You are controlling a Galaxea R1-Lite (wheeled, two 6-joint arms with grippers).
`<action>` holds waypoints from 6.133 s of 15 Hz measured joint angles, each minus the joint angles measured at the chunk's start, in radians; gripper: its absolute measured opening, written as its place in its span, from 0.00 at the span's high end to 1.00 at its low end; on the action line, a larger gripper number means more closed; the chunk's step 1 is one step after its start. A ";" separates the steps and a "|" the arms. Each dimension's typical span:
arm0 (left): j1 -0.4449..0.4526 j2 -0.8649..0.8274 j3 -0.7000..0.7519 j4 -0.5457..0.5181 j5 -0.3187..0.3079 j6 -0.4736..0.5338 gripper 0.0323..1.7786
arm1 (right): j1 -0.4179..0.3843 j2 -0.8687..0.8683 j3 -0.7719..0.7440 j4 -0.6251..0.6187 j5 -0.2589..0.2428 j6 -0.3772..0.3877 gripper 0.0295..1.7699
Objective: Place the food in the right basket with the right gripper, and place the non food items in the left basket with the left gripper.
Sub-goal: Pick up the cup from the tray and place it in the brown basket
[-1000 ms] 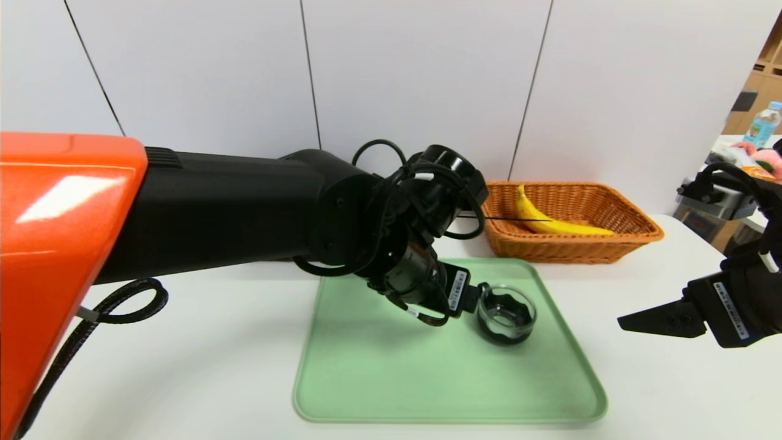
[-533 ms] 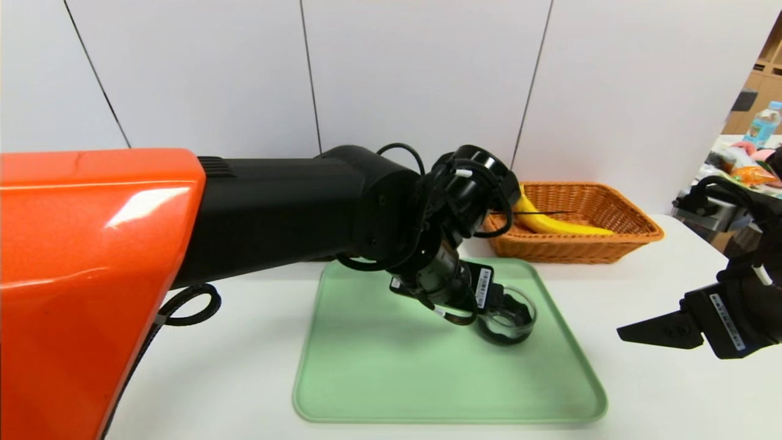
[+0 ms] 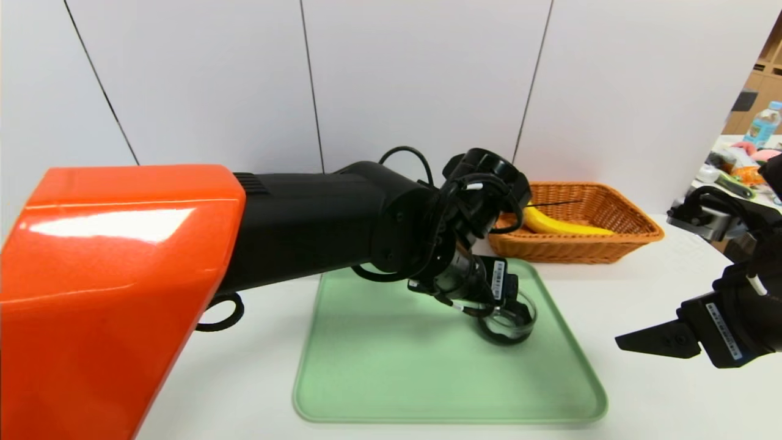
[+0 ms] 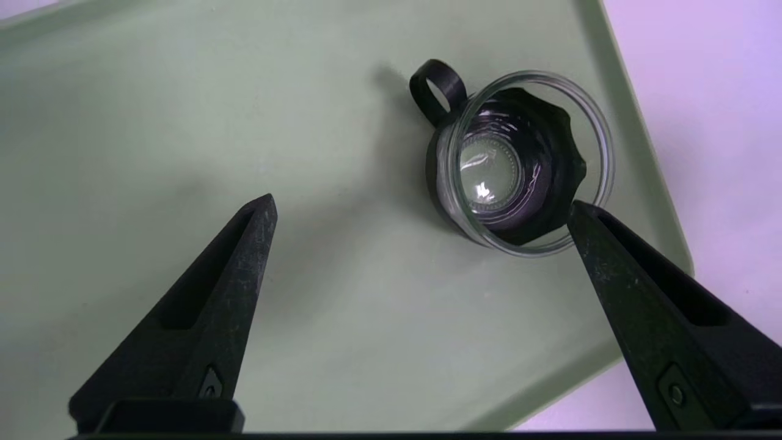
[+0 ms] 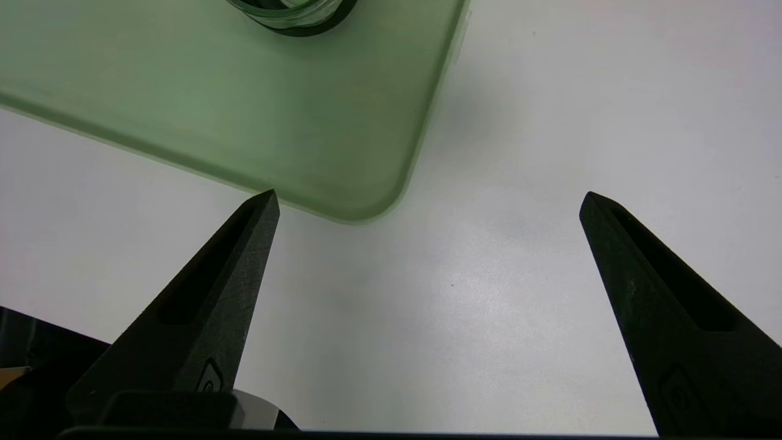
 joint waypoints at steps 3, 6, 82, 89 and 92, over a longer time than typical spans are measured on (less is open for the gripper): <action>-0.013 0.024 0.000 -0.048 0.023 -0.005 0.05 | 0.001 0.001 0.007 -0.001 0.002 0.000 0.04; -0.031 0.057 0.000 -0.090 0.114 -0.001 0.05 | 0.001 0.003 0.010 -0.001 0.005 0.000 0.04; 0.550 0.061 -0.001 -0.219 0.071 0.243 0.96 | 0.042 -0.008 0.089 -0.085 0.003 0.002 0.04; 0.558 0.077 -0.002 -0.219 0.068 0.260 0.86 | 0.044 -0.019 0.104 -0.085 0.003 0.002 0.04; 0.558 0.077 -0.002 -0.220 0.068 0.260 0.59 | 0.044 -0.026 0.107 -0.085 0.003 0.002 0.04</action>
